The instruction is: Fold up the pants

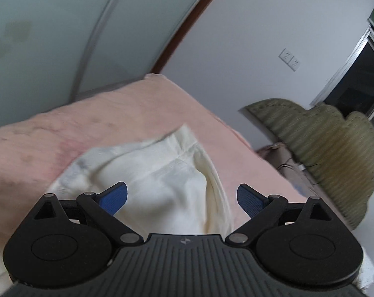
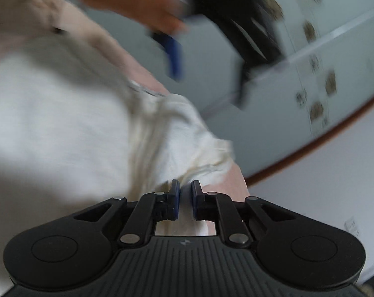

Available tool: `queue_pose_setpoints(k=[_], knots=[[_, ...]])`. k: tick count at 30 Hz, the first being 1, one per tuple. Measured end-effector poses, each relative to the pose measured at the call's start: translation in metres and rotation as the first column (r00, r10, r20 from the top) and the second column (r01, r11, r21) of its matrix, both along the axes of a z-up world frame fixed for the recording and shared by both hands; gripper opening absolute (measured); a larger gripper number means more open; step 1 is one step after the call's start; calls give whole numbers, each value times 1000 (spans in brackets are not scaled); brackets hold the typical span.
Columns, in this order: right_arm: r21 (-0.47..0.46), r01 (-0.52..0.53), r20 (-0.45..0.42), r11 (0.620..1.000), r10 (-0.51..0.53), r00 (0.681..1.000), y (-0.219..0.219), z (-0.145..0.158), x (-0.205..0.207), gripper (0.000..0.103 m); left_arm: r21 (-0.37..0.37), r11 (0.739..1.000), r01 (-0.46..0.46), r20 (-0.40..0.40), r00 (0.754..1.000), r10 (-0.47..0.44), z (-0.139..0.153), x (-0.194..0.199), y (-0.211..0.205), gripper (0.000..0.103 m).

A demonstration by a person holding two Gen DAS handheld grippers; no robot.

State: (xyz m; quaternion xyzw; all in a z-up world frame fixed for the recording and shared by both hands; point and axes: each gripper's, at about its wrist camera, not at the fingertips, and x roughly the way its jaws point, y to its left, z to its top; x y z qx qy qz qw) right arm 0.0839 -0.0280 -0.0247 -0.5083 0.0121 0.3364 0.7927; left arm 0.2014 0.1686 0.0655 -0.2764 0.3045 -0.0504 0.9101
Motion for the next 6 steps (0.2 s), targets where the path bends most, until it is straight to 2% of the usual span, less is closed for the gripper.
queue_pose_setpoints(k=[4,6], knots=[[-12,-79,-11,997,79,997,1,-7,-37,7,50,996,72,-31,997,-71,5,8,-17,97],[-26,-106,-15,994,105,994,7,-12,-53,7,89,994,69,-36,997,-66,7,4,-23,97]])
